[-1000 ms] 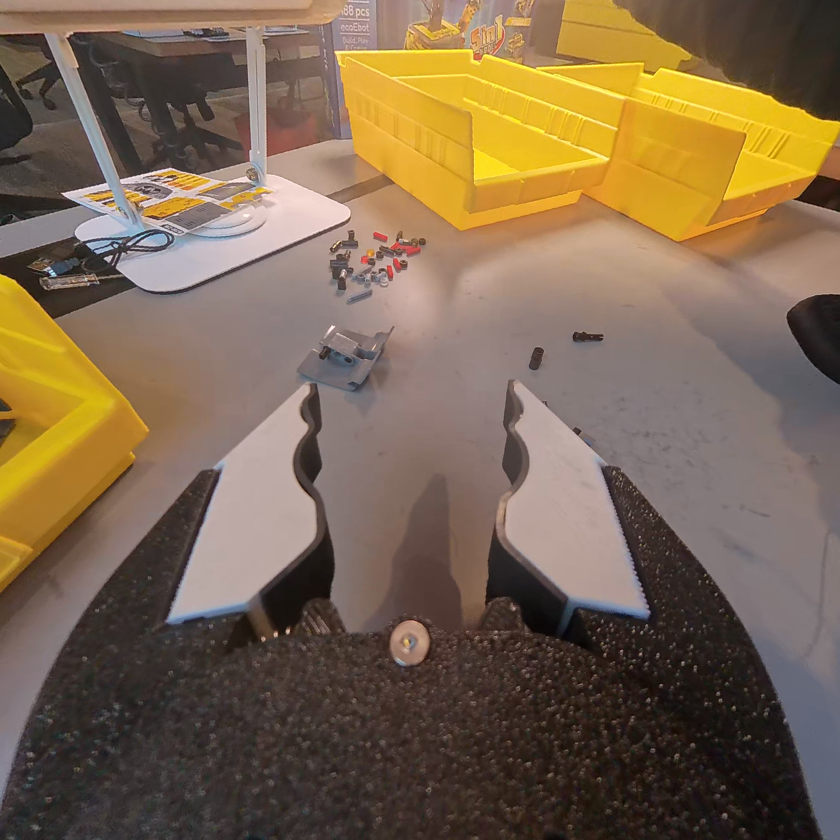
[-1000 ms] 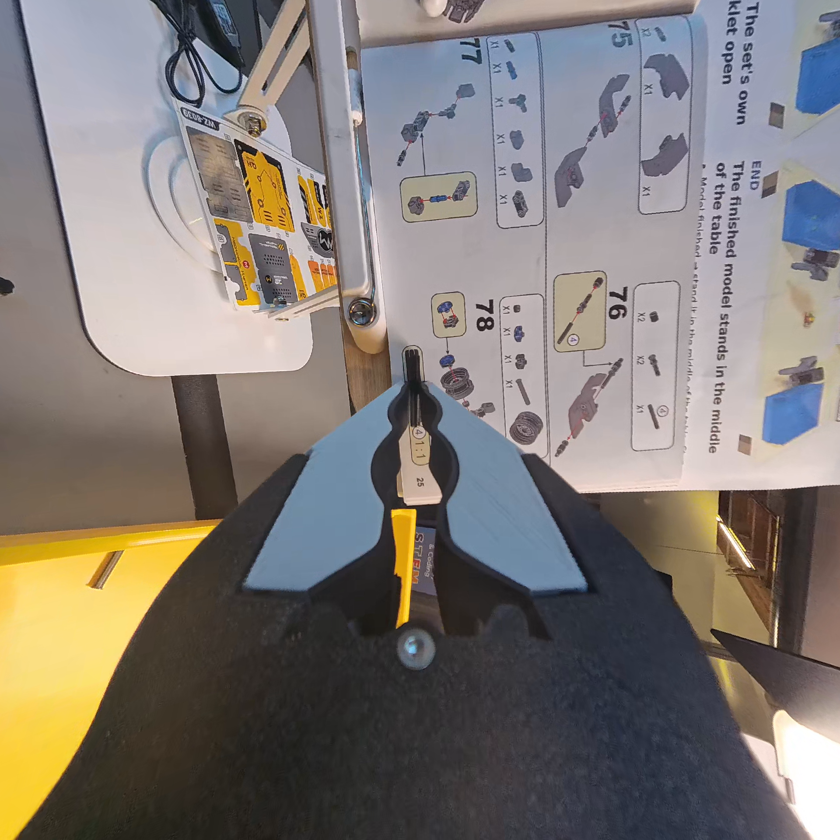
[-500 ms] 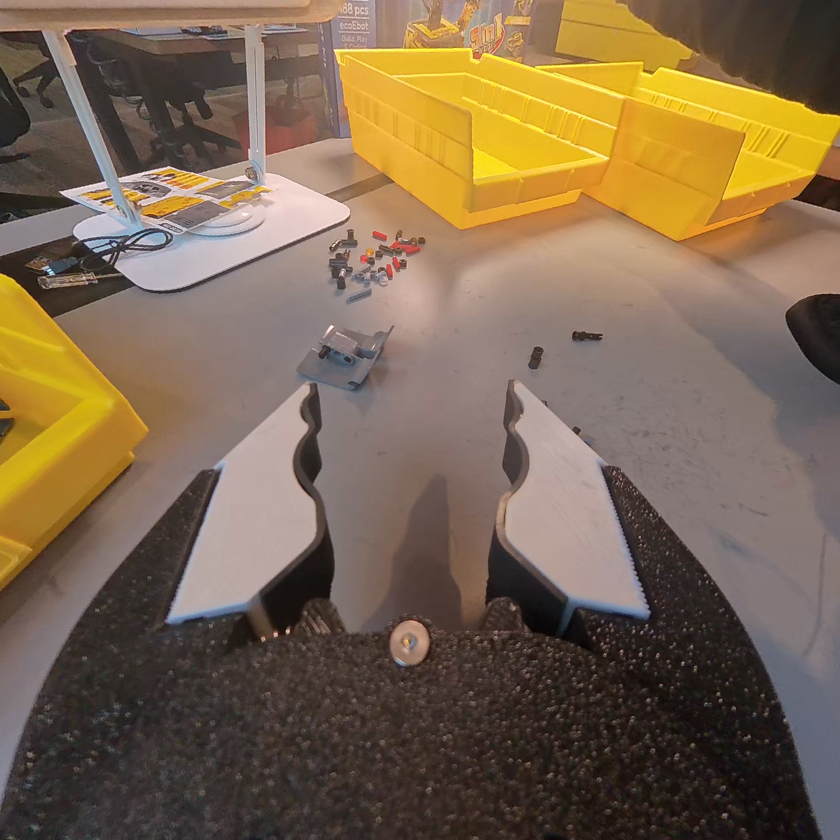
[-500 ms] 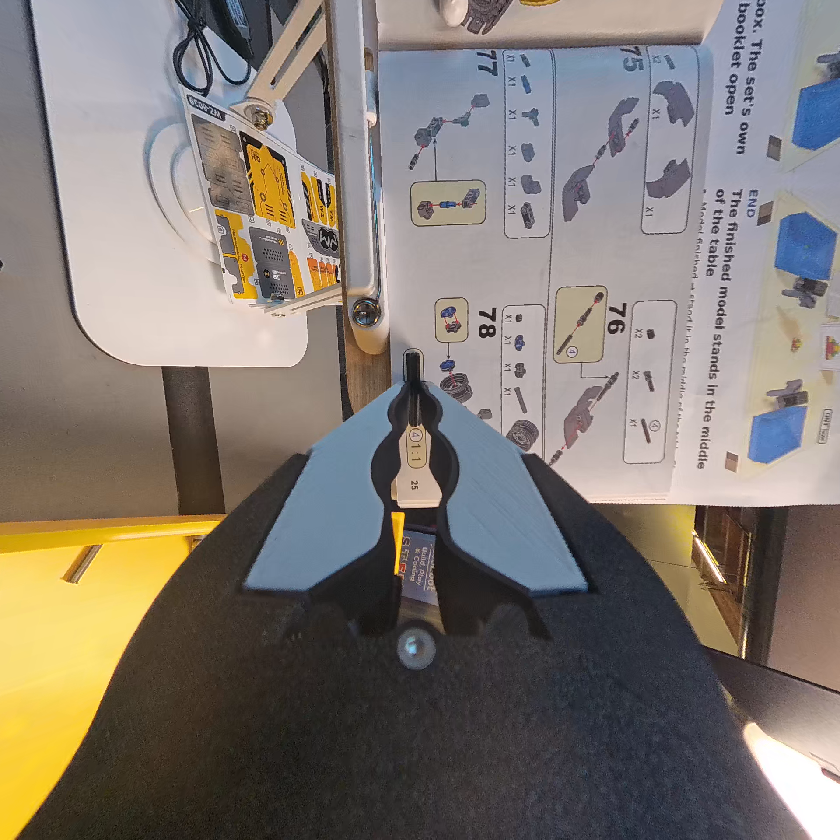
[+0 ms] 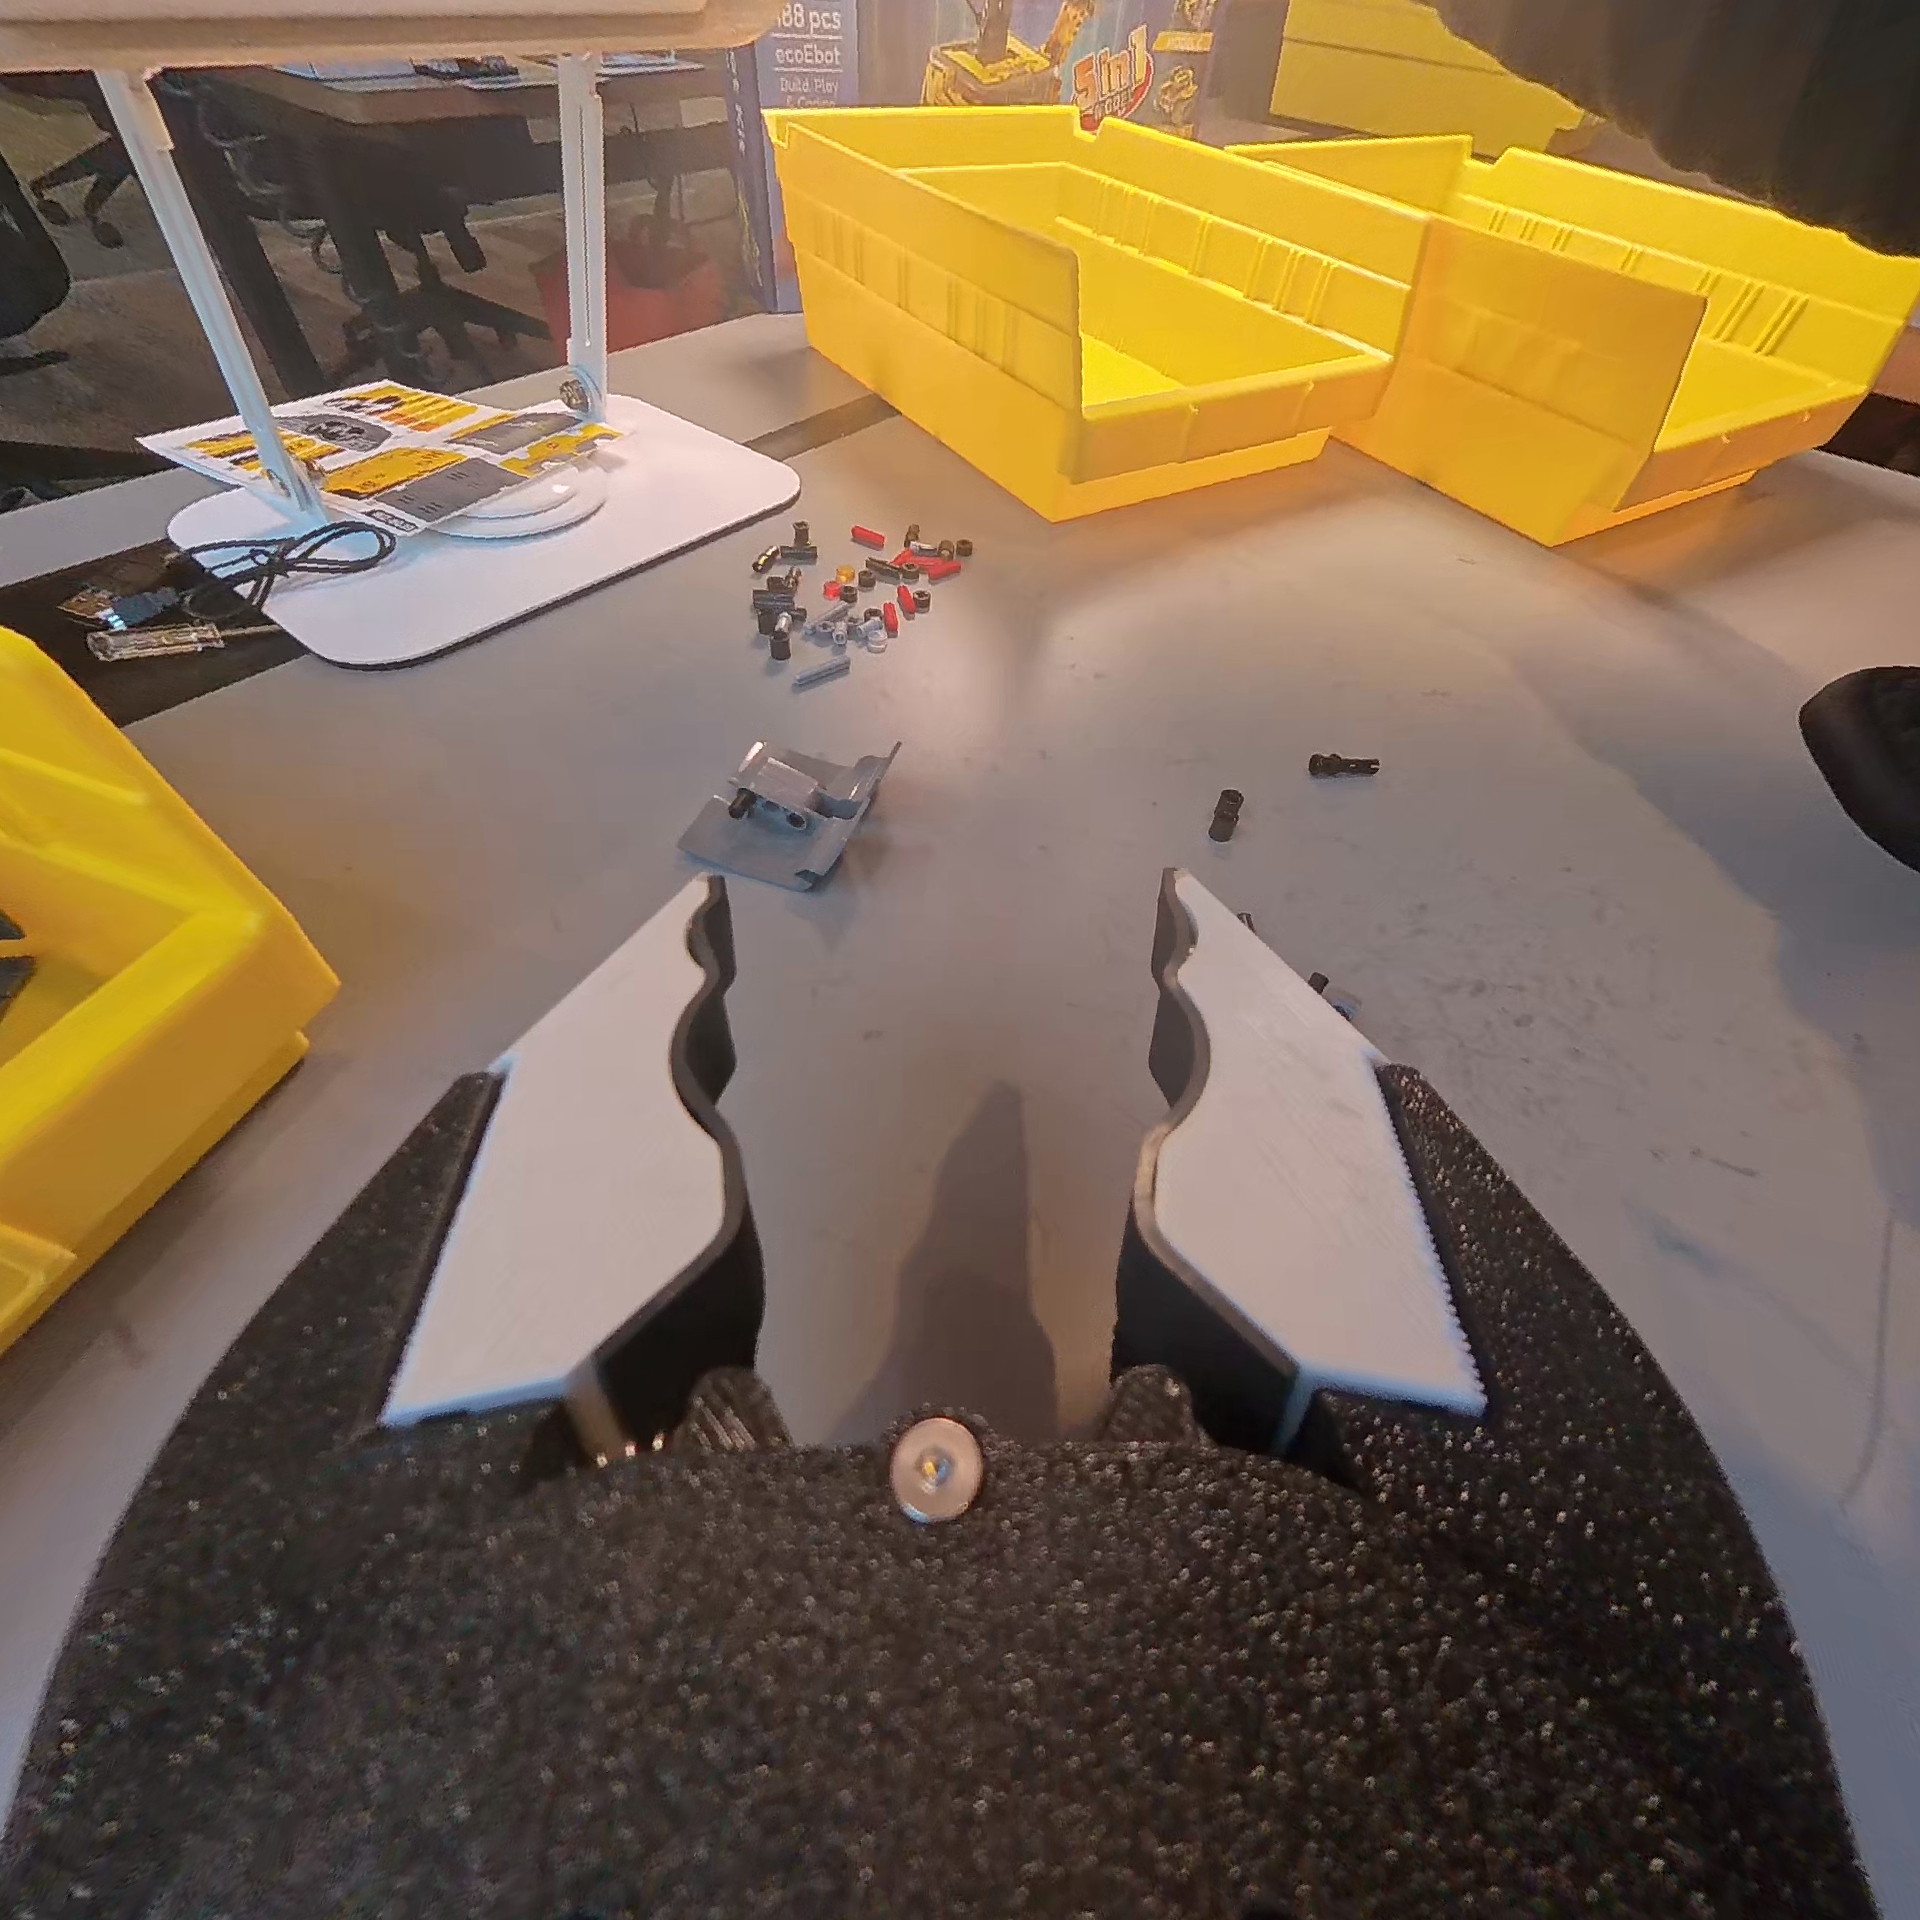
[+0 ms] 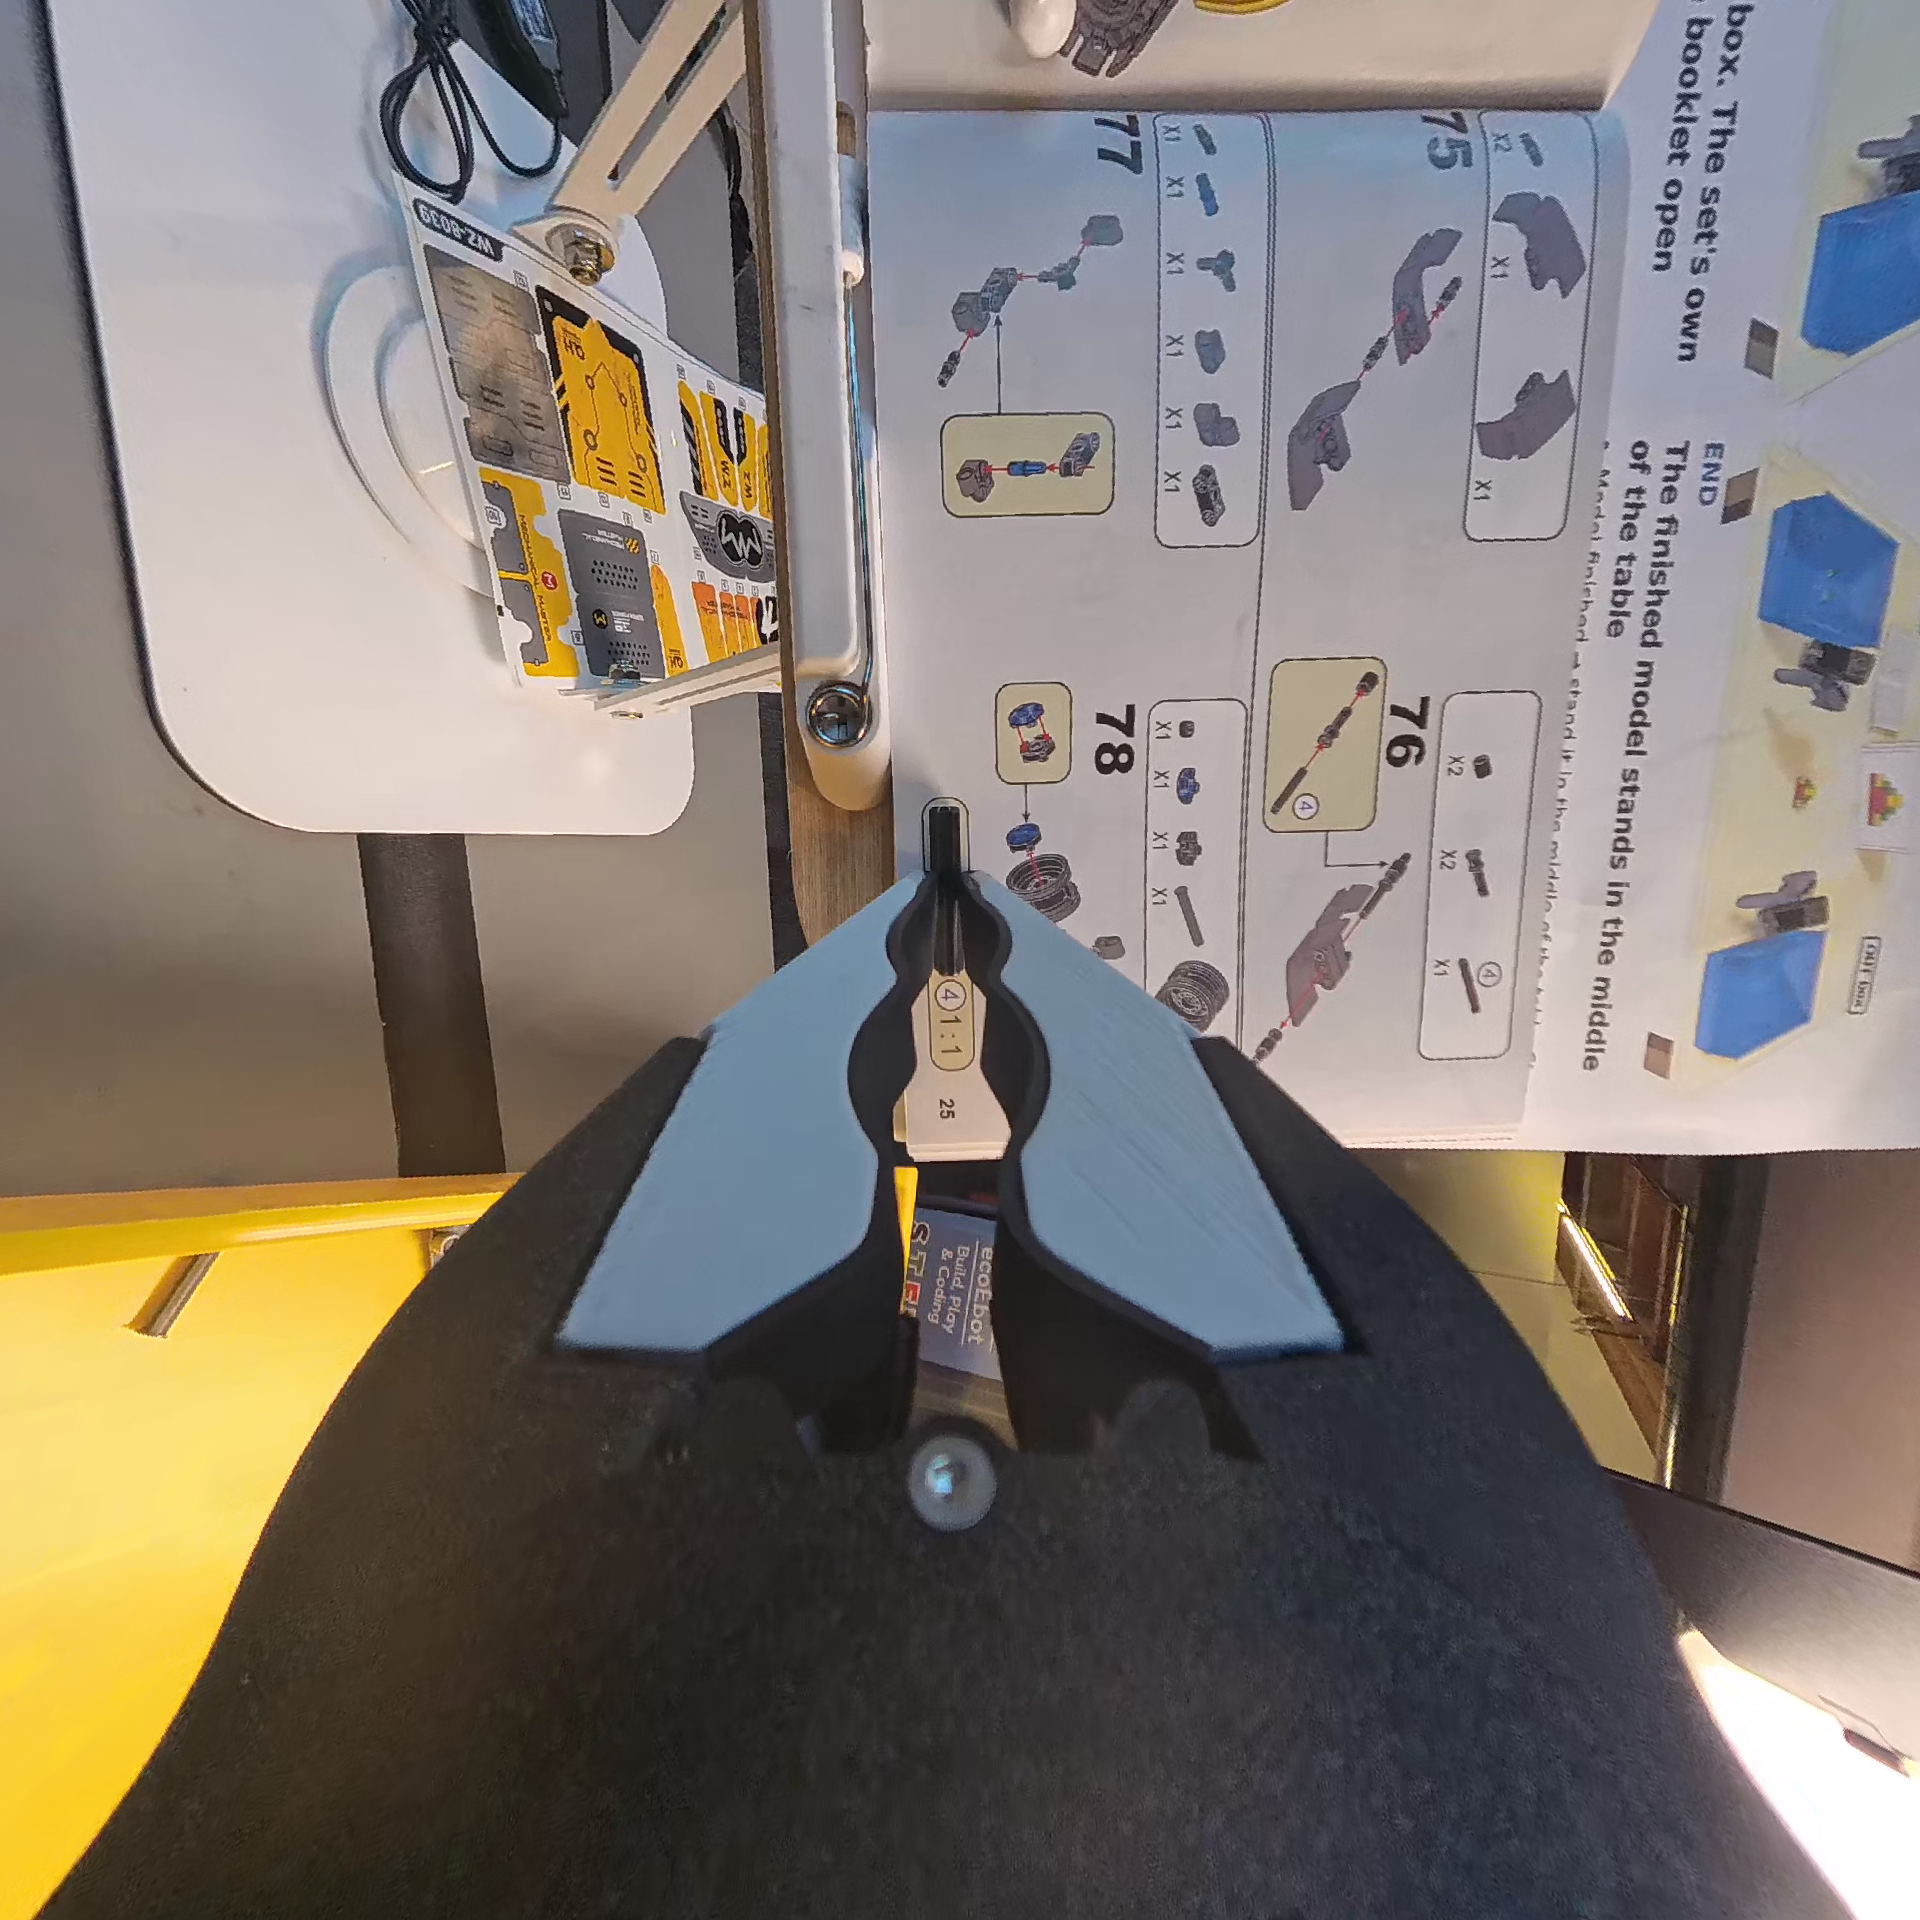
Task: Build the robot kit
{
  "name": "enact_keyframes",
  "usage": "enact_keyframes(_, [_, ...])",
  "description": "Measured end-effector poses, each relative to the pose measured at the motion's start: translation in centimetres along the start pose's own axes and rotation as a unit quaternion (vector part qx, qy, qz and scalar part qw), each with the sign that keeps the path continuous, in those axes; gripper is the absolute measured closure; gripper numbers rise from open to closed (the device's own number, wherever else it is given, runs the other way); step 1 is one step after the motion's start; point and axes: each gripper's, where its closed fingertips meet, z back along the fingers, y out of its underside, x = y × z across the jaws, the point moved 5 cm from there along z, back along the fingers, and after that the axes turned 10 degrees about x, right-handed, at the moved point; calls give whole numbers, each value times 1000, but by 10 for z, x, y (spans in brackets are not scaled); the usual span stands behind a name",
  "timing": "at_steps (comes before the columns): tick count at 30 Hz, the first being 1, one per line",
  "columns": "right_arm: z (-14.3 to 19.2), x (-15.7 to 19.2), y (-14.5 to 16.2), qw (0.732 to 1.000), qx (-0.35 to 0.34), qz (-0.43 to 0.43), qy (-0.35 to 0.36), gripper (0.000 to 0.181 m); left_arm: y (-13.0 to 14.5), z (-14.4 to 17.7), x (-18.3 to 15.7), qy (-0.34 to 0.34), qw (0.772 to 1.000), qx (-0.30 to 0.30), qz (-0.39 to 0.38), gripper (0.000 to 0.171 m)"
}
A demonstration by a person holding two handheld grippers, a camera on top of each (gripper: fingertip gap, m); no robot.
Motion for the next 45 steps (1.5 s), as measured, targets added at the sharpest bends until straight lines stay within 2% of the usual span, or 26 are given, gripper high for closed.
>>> enact_keyframes(22, [0,0,0,1000,0,-20,5,177,0,-1,-1,-2,1000,3,-5,91])
enact_keyframes(26, [25,-9,-11,998,-27,-58,9,177,0,-1,-1,-4,1000,4,-5,93])
enact_keyframes(29, [64,-3,-33,983,-63,-163,-60,177,1,-1,-2,-4,1000,9,-6,94])
enact_keyframes(31, [96,19,-54,950,-78,-258,-156,177,2,-2,-3,-4,1000,12,-9,94])
enact_keyframes(33, [128,55,-72,908,-68,-324,-257,178,2,-2,-5,-3,1000,15,-13,94])
enact_keyframes(36, [169,126,-90,852,-43,-361,-378,178,0,-2,-8,-6,1000,15,-26,94])
enact_keyframes(38, [188,173,-94,828,-23,-365,-425,178,-1,-1,-11,-10,999,15,-35,94])
enact_keyframes(41, [202,223,-96,819,0,-366,-441,178,-2,-1,-15,-10,999,16,-47,94])
enact_keyframes(45, [205,251,-104,818,13,-369,-441,178,-2,-2,-23,-4,998,22,-66,96])
